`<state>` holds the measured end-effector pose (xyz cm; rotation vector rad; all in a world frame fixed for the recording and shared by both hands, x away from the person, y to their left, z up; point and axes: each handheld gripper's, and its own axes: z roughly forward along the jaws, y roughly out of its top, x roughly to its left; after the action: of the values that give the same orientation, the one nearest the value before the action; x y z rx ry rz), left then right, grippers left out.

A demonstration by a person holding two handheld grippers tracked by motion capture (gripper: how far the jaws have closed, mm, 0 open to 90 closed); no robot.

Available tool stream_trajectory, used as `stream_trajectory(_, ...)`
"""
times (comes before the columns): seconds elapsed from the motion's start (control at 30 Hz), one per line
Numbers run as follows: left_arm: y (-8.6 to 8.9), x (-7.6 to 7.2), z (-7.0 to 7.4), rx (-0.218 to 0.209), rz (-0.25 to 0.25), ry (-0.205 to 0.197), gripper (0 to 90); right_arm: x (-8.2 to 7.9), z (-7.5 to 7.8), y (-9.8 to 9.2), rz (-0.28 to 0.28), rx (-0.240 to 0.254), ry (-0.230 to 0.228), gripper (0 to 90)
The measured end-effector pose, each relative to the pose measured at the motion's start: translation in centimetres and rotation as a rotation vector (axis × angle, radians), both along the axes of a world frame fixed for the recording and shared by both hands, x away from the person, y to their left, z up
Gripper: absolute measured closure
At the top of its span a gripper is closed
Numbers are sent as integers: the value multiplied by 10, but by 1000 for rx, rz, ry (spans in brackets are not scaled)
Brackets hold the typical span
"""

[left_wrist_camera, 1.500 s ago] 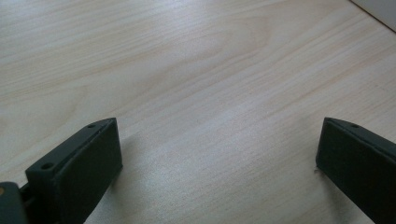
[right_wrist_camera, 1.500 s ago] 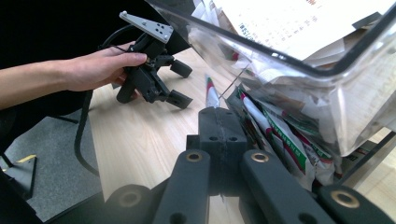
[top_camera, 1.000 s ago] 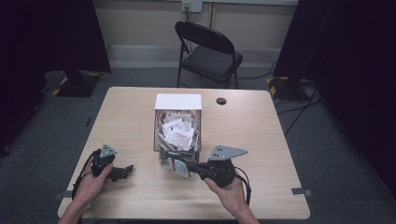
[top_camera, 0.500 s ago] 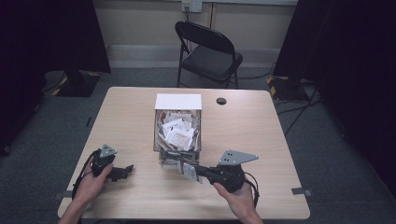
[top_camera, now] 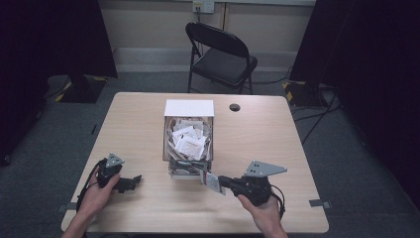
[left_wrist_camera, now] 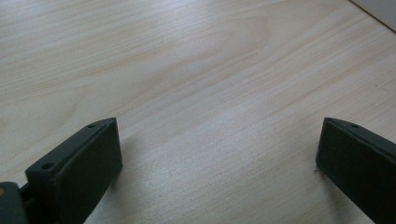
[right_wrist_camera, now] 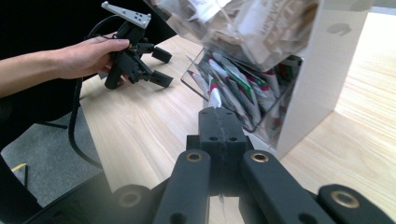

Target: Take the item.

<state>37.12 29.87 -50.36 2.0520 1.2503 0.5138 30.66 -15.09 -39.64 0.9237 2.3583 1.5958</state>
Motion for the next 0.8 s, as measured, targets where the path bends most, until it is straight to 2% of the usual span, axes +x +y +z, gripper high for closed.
stream_trajectory(0.8,0,0,0,0,0,0,0,6,3,-30,-79,16,0,900)
